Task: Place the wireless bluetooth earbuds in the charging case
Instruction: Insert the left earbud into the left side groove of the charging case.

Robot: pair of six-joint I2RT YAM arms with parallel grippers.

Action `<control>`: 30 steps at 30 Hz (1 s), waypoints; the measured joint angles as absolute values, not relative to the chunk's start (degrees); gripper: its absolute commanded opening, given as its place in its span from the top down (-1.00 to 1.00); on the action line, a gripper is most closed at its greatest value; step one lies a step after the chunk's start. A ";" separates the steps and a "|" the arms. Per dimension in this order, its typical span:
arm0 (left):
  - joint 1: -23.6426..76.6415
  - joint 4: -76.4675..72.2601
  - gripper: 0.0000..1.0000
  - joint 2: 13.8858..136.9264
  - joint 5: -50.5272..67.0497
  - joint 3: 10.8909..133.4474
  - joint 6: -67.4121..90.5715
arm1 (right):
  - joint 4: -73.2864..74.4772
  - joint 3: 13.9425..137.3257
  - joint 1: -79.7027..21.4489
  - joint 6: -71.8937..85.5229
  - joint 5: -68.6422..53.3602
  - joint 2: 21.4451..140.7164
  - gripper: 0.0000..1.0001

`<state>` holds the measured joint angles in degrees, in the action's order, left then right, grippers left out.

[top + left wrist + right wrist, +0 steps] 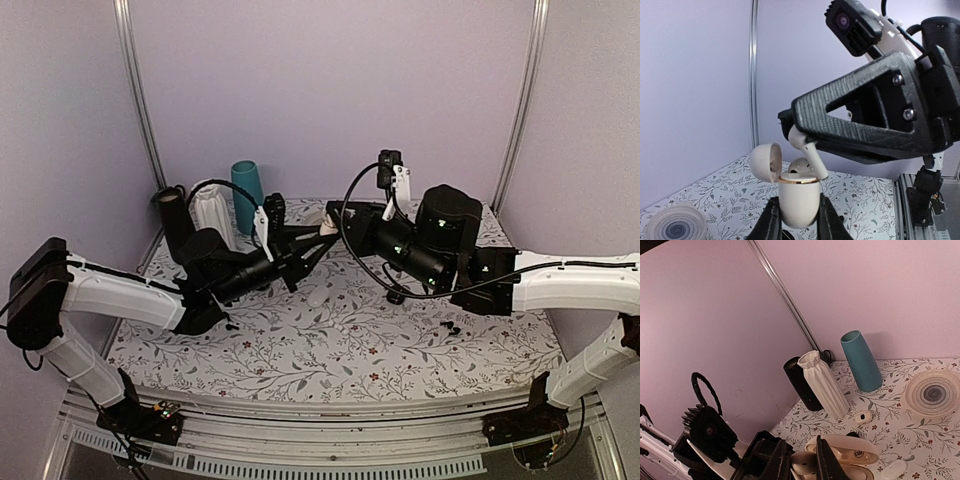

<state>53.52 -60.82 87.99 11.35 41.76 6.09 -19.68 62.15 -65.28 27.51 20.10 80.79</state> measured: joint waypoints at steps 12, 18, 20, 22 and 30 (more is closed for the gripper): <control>53.54 -60.62 1.00 87.66 14.63 41.76 5.98 | -20.25 62.15 -65.36 27.18 20.93 80.88 0.66; 53.56 -60.53 1.00 87.64 14.55 41.76 6.15 | -20.38 62.06 -65.36 27.16 20.91 81.28 0.66; 53.56 -60.51 1.00 87.61 14.41 41.76 6.33 | -20.80 61.76 -65.36 27.14 20.91 81.30 0.66; 53.56 -60.36 1.00 87.50 14.28 41.76 6.57 | -21.21 61.41 -65.36 27.05 20.88 81.30 0.66; 53.54 -59.07 1.00 86.24 14.06 41.76 7.18 | -23.33 60.80 -65.36 26.92 20.29 81.28 0.65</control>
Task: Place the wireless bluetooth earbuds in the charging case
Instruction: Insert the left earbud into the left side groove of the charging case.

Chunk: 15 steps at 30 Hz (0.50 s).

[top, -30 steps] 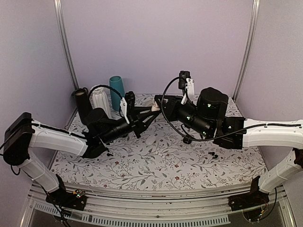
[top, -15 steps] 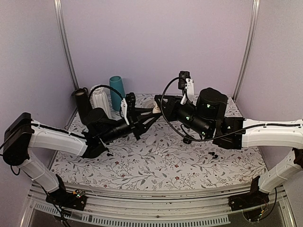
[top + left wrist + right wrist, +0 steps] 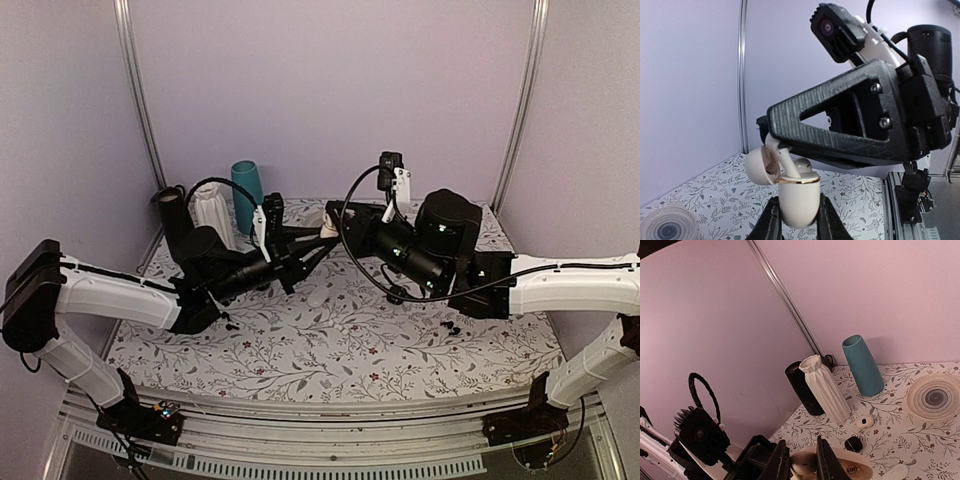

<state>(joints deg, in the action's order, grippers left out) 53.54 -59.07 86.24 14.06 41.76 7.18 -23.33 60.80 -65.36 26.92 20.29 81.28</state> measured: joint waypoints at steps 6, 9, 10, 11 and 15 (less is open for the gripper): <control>53.54 -58.72 1.00 85.97 14.02 41.76 7.79 | -24.23 60.34 -65.36 26.92 19.62 81.28 0.64; 53.52 -58.67 1.00 85.78 13.89 41.76 8.25 | -25.02 60.05 -65.36 26.94 19.53 81.28 0.64; 53.52 -58.65 1.00 85.76 13.87 41.76 8.38 | -25.32 59.86 -65.36 26.94 19.53 81.21 0.64; 53.52 -58.61 1.00 85.76 13.82 41.76 8.45 | -25.50 59.68 -65.36 26.96 19.55 81.19 0.64; 53.49 -58.35 1.00 85.73 13.61 41.76 8.69 | -26.04 59.22 -65.36 26.96 19.57 81.06 0.64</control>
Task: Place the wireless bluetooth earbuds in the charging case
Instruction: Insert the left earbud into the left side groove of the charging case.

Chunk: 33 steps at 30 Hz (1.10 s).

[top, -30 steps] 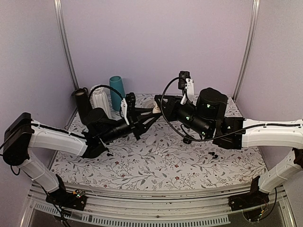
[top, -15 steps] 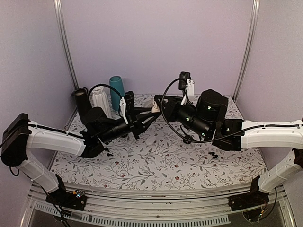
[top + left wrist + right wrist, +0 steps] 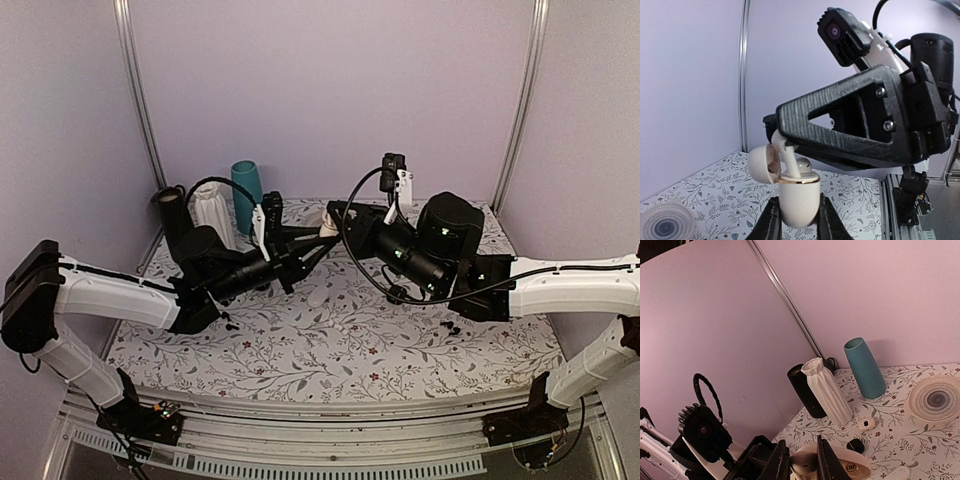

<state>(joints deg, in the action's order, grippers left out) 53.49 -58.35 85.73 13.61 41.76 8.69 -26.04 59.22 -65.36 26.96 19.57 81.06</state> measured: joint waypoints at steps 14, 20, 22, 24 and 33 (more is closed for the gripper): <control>53.34 -58.39 1.00 84.77 11.97 41.74 9.23 | -26.59 59.11 -65.54 27.00 19.55 80.71 0.64; 53.23 -58.39 1.00 84.64 11.53 41.71 9.26 | -26.61 58.83 -65.73 27.03 19.57 80.68 0.64; 53.19 -58.39 1.00 84.64 11.53 41.69 9.26 | -26.59 58.83 -65.73 27.03 19.57 80.68 0.54; 53.19 -58.43 1.00 84.62 11.55 41.63 9.26 | -26.39 58.83 -65.73 26.98 19.55 80.68 0.51; 52.82 -58.57 1.00 83.83 11.46 40.73 8.49 | -21.45 60.36 -66.17 27.64 19.90 80.79 0.43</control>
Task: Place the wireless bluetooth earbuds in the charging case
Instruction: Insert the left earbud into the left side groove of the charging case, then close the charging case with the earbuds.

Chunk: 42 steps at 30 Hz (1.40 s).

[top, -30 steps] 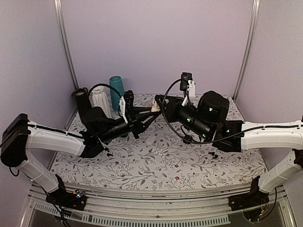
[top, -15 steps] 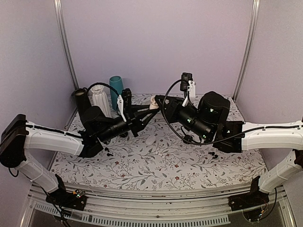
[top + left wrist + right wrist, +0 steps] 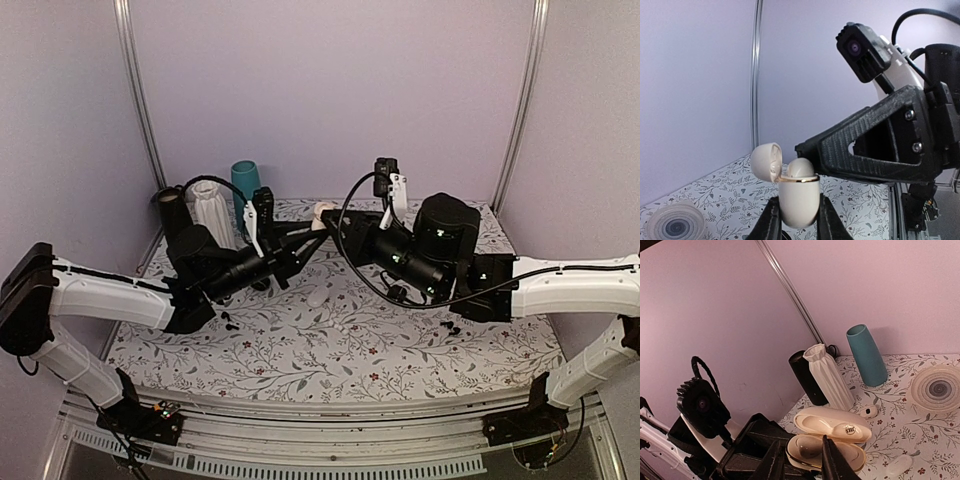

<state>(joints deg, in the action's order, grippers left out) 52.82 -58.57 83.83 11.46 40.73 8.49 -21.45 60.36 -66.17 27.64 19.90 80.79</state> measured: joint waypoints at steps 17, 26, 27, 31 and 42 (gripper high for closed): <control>52.69 -61.54 1.00 81.67 11.29 37.82 8.14 | -11.79 64.49 -65.69 29.56 20.71 79.66 0.11; 51.66 -63.35 1.00 78.89 14.44 34.70 8.16 | -7.05 64.82 -60.20 30.02 14.94 76.16 0.01; 51.46 -63.35 1.00 78.59 14.94 34.33 8.14 | -6.85 64.75 -59.07 30.04 13.23 75.68 0.01; 50.94 -63.37 1.00 77.12 17.96 32.84 7.92 | -6.44 64.64 -53.84 30.11 4.86 74.67 -0.01; 49.74 -62.43 1.00 72.58 24.95 31.29 7.27 | -7.57 65.78 -47.09 30.06 -25.67 78.61 -0.07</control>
<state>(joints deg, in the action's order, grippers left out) 49.74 -62.43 72.58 24.95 31.29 7.27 -7.57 65.78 -47.09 30.06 -25.67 78.61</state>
